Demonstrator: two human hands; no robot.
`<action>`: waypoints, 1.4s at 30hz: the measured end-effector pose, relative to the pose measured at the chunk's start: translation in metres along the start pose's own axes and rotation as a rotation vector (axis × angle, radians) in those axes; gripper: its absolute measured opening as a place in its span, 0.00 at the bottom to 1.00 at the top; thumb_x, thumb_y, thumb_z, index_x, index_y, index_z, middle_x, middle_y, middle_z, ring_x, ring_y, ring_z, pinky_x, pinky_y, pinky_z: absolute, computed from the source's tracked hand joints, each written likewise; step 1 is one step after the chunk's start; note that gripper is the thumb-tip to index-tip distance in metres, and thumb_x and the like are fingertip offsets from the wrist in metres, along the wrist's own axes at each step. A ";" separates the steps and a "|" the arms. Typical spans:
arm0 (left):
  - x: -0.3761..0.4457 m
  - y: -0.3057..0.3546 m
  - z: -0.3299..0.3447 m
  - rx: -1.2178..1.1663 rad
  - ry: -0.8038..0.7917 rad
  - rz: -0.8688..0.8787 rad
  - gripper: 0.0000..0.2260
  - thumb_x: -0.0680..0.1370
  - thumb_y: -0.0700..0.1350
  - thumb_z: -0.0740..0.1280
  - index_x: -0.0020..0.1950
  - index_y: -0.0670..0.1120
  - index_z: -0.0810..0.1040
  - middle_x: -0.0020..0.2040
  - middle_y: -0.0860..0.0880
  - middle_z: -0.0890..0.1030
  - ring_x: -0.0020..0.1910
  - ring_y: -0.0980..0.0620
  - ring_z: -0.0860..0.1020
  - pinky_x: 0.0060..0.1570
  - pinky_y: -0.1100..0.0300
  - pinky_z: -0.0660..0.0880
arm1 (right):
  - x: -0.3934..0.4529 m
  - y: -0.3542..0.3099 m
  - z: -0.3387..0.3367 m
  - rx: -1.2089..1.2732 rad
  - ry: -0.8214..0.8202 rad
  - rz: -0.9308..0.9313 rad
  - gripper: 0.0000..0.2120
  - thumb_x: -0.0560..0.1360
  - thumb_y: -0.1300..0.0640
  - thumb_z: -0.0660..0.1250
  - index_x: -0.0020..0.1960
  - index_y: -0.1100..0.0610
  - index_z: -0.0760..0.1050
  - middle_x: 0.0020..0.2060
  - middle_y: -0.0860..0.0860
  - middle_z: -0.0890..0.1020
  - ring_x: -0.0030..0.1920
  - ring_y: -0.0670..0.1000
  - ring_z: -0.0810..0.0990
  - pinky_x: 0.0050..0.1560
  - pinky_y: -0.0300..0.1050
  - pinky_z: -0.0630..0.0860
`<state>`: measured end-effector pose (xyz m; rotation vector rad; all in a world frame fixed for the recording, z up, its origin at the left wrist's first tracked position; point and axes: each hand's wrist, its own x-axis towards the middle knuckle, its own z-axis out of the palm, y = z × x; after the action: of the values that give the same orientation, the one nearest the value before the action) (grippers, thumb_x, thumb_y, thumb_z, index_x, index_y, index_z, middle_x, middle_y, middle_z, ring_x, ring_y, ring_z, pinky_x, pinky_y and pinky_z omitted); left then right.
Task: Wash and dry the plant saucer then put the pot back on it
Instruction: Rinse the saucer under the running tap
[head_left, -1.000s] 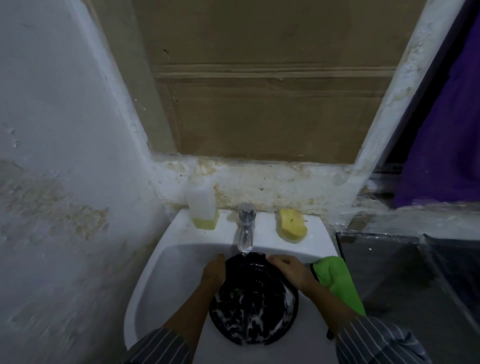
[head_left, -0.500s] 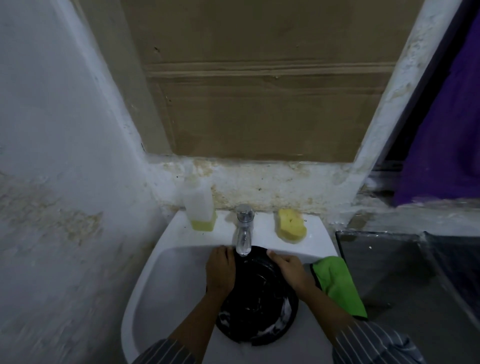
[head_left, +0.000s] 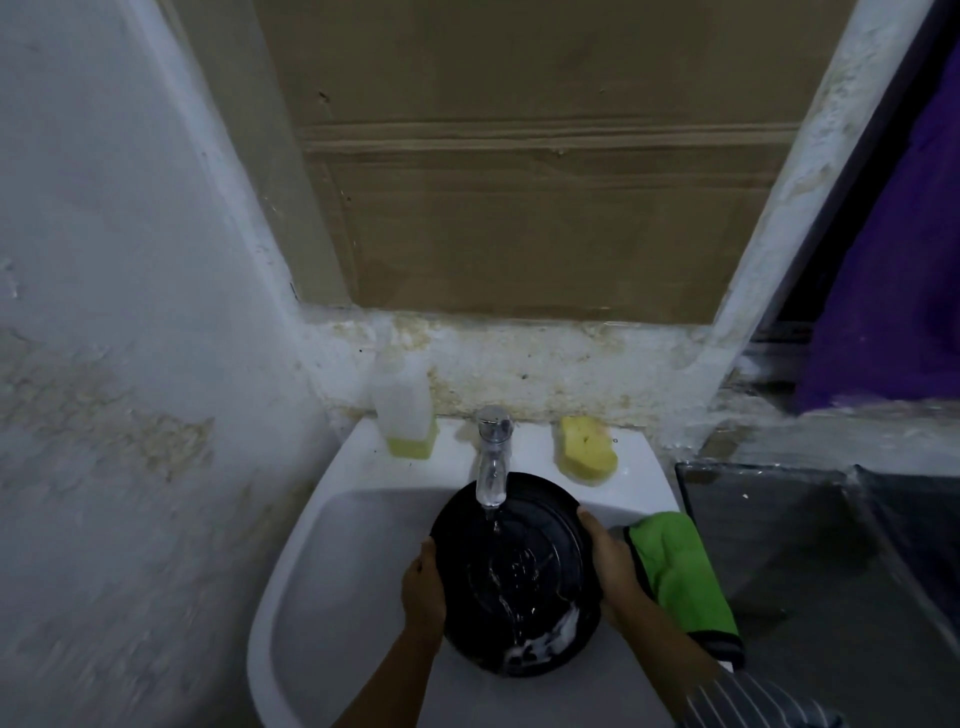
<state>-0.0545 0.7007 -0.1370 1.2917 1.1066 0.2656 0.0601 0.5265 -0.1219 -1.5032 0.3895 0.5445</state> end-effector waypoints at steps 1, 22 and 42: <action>-0.001 -0.002 -0.001 -0.026 0.001 -0.005 0.21 0.81 0.52 0.56 0.59 0.38 0.78 0.56 0.38 0.80 0.56 0.41 0.78 0.59 0.51 0.74 | -0.002 0.000 -0.001 -0.003 -0.004 0.022 0.23 0.73 0.47 0.68 0.60 0.62 0.77 0.54 0.61 0.81 0.54 0.61 0.80 0.61 0.60 0.75; 0.010 0.012 0.001 0.241 -0.096 0.223 0.18 0.80 0.36 0.57 0.29 0.46 0.64 0.30 0.47 0.70 0.33 0.52 0.66 0.36 0.59 0.62 | -0.001 -0.003 -0.004 -0.251 -0.029 -0.148 0.12 0.78 0.52 0.63 0.53 0.61 0.75 0.54 0.61 0.79 0.49 0.55 0.76 0.52 0.43 0.70; -0.016 -0.038 -0.002 -0.389 -0.123 -0.420 0.11 0.80 0.37 0.56 0.53 0.37 0.76 0.54 0.37 0.75 0.44 0.40 0.75 0.44 0.50 0.74 | -0.023 0.010 -0.013 0.074 0.194 -0.051 0.17 0.77 0.48 0.63 0.51 0.61 0.79 0.45 0.59 0.81 0.45 0.57 0.79 0.51 0.49 0.75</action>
<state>-0.0791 0.6786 -0.1611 0.7028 1.1265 0.0773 0.0364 0.5108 -0.1177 -1.4949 0.5145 0.3415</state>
